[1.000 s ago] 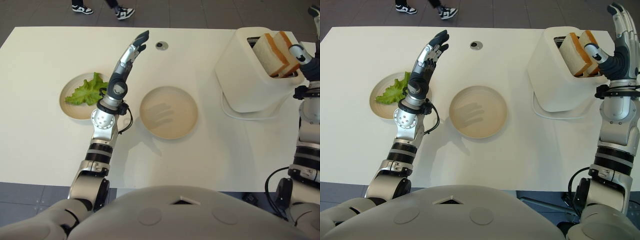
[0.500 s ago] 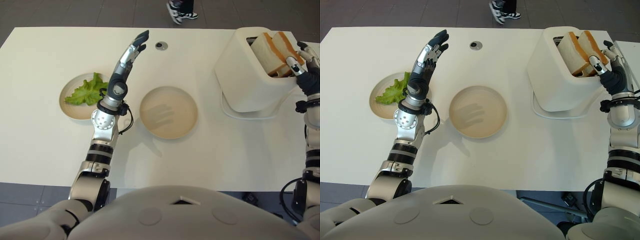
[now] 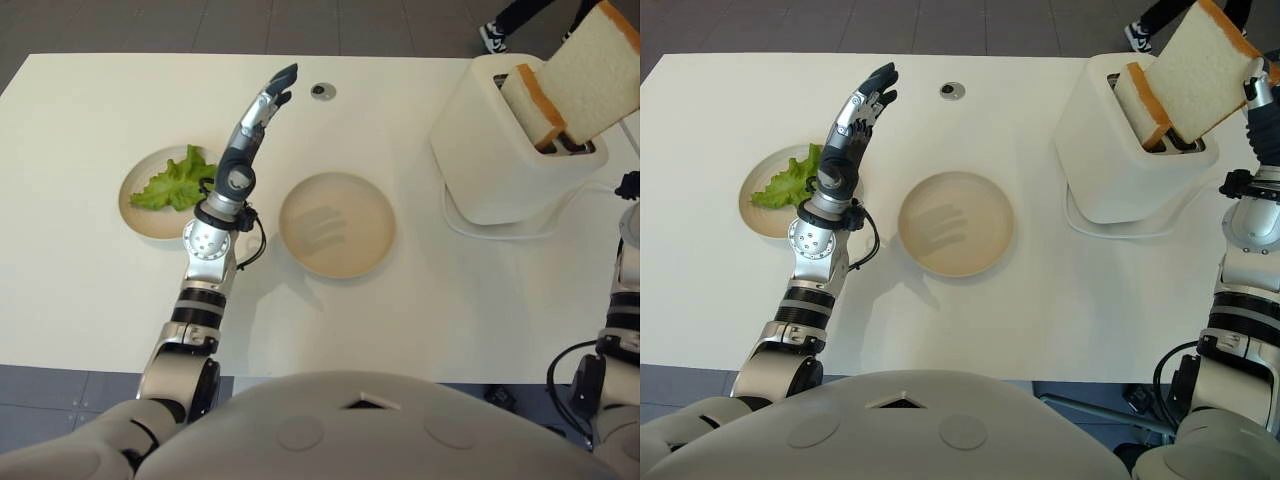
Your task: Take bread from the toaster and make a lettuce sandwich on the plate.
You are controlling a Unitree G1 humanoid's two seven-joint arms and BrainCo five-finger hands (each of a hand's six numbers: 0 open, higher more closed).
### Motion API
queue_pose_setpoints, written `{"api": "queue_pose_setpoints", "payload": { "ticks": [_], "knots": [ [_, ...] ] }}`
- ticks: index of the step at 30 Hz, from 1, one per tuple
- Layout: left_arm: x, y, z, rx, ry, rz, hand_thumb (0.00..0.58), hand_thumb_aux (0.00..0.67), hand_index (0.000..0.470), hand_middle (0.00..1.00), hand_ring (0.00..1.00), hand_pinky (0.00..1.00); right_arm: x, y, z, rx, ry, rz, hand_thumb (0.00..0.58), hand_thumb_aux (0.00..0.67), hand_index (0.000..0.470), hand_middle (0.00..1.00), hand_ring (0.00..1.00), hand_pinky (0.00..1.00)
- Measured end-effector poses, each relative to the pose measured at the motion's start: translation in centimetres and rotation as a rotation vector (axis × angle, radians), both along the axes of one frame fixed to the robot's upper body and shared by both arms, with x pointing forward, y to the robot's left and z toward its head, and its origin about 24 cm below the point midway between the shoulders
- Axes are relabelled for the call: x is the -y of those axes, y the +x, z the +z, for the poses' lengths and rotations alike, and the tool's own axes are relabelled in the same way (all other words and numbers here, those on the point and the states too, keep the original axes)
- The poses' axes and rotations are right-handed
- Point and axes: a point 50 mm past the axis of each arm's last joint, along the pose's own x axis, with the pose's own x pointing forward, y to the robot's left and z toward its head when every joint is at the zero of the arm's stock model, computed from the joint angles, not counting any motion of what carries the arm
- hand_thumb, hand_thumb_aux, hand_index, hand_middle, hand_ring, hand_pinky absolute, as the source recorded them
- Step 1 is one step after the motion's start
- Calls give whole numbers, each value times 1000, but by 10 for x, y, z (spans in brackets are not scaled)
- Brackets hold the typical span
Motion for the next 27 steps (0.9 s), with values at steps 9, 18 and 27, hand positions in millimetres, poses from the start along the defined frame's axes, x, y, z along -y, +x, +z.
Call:
{"api": "queue_pose_setpoints", "payload": {
  "ticks": [9, 18, 27],
  "knots": [
    [-56, 14, 13, 75, 293, 320, 0, 0, 0, 0, 0, 0, -41, -19, 37, 250, 57, 279, 580, 670, 470, 1000, 1000, 1000],
    [-147, 30, -36, -173, 1151, 723, 0, 0, 0, 0, 0, 0, -120, -2, -1, 8, 344, 758, 580, 670, 470, 1000, 1000, 1000],
    [-162, 21, -63, -361, 1396, 686, 496, 415, 291, 0, 0, 0, -204, 1, -118, -533, 447, 945, 580, 670, 470, 1000, 1000, 1000]
  ]
}}
